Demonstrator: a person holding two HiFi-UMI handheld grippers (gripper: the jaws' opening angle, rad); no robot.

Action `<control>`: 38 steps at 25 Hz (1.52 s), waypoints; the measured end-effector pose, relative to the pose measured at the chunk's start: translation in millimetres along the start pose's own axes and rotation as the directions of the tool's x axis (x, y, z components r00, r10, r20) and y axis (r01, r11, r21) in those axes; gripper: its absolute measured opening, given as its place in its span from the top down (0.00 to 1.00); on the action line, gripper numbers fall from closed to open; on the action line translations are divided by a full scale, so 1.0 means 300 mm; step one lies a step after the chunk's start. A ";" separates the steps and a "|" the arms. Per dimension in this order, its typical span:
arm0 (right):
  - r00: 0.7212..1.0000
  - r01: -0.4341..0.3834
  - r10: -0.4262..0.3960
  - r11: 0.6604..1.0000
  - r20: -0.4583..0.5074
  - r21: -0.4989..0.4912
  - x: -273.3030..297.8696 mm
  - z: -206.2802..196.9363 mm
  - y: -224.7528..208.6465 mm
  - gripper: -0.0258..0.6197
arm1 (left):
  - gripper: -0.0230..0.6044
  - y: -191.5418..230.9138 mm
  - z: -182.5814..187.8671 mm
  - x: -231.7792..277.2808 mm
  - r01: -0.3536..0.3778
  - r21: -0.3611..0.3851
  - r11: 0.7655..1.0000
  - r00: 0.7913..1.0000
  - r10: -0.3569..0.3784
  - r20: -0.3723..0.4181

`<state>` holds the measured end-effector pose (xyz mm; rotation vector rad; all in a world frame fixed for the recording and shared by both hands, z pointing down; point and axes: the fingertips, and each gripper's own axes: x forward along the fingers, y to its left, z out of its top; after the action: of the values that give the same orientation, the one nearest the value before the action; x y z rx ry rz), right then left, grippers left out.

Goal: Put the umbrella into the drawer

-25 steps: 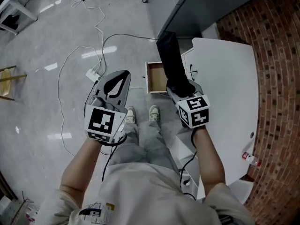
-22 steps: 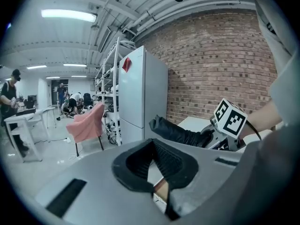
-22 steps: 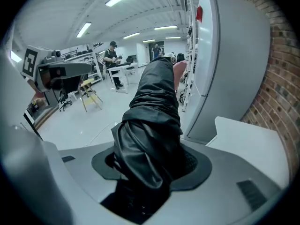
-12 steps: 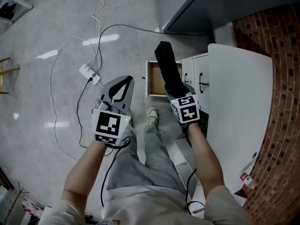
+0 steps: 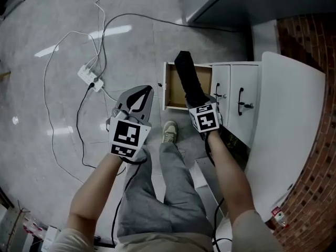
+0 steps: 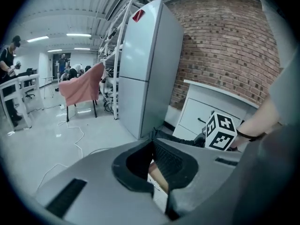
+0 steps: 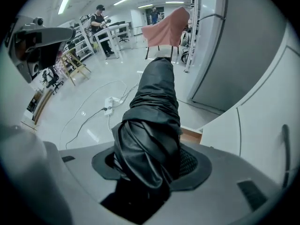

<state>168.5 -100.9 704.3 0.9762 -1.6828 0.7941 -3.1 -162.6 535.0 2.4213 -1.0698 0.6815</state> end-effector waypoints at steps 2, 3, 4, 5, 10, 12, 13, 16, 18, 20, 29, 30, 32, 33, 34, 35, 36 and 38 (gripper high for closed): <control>1.000 -0.003 0.002 1.000 -0.028 -0.023 0.086 -0.037 -0.008 0.57 | 0.95 0.006 -0.074 0.061 0.008 -0.008 1.000 1.000 -0.008 -0.020; 0.999 -0.008 0.007 0.999 -0.040 -0.031 0.127 -0.055 -0.009 0.57 | 0.95 0.009 -0.110 0.089 0.012 -0.014 1.000 0.999 -0.012 -0.030; 0.999 -0.015 0.013 0.999 -0.051 -0.034 0.168 -0.072 -0.009 0.57 | 0.95 0.011 -0.145 0.116 0.015 -0.020 1.000 0.999 -0.016 -0.039; 0.998 -0.020 0.018 0.999 -0.063 -0.035 0.207 -0.090 -0.010 0.57 | 0.95 0.014 -0.179 0.142 0.018 -0.025 1.000 0.999 -0.019 -0.048; 0.991 -0.029 0.024 0.999 -0.132 -0.040 0.405 -0.179 -0.034 0.57 | 0.95 0.022 -0.337 0.270 0.017 -0.046 0.999 0.996 -0.021 -0.083; 0.987 -0.034 0.027 0.999 -0.160 -0.040 0.483 -0.213 -0.046 0.57 | 0.95 0.029 -0.398 0.316 0.015 -0.057 0.998 0.995 -0.020 -0.093; 0.984 -0.035 0.027 0.999 -0.175 -0.041 0.520 -0.228 -0.050 0.57 | 0.95 0.034 -0.428 0.336 0.014 -0.062 0.998 0.995 -0.020 -0.098; 0.976 -0.029 0.016 0.998 -0.217 -0.056 0.624 -0.286 -0.074 0.57 | 0.95 0.042 -0.521 0.394 0.013 -0.074 0.997 0.993 -0.021 -0.113; 0.970 -0.019 0.001 0.997 -0.242 -0.074 0.685 -0.333 -0.098 0.57 | 0.95 0.039 -0.585 0.430 0.013 -0.080 0.997 0.992 -0.024 -0.128; 0.964 -0.021 -0.004 0.996 -0.266 -0.091 0.737 -0.363 -0.108 0.57 | 0.95 0.040 -0.645 0.464 0.015 -0.085 0.996 0.990 -0.027 -0.140; 0.929 -0.011 -0.025 0.995 -0.369 -0.096 0.960 -0.467 -0.157 0.57 | 0.95 0.030 -0.840 0.557 0.026 -0.100 0.995 0.984 -0.043 -0.172; 0.928 -0.010 -0.023 0.996 -0.371 -0.086 0.982 -0.471 -0.157 0.57 | 0.95 0.029 -0.855 0.561 0.028 -0.099 0.995 0.983 -0.045 -0.176; 0.931 -0.008 -0.018 0.998 -0.364 -0.070 1.020 -0.475 -0.157 0.56 | 0.95 0.027 -0.880 0.567 0.031 -0.099 0.995 0.982 -0.049 -0.183; 0.933 -0.007 -0.016 0.998 -0.359 -0.063 1.038 -0.478 -0.158 0.56 | 0.95 0.026 -0.889 0.570 0.032 -0.101 0.994 0.981 -0.050 -0.185; 0.936 -0.006 -0.016 0.998 -0.352 -0.060 1.056 -0.481 -0.160 0.56 | 0.95 0.024 -0.897 0.573 0.032 -0.100 0.994 0.981 -0.051 -0.188; 0.938 -0.004 -0.017 0.998 -0.345 -0.060 1.073 -0.484 -0.162 0.56 | 0.95 0.023 -0.903 0.575 0.033 -0.099 0.995 0.980 -0.052 -0.190; 0.940 0.002 -0.023 0.998 -0.341 -0.063 1.085 -0.487 -0.165 0.56 | 0.95 0.021 -0.908 0.577 0.035 -0.096 0.995 0.980 -0.053 -0.189; 0.940 0.022 -0.046 0.997 -0.339 -0.075 1.091 -0.497 -0.174 0.55 | 0.95 0.008 -0.916 0.580 0.045 -0.096 0.994 0.982 -0.062 -0.179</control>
<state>219.2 -73.9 1063.1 0.7665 -1.3806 0.8237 23.6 -114.4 855.7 2.2525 -0.9380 0.8007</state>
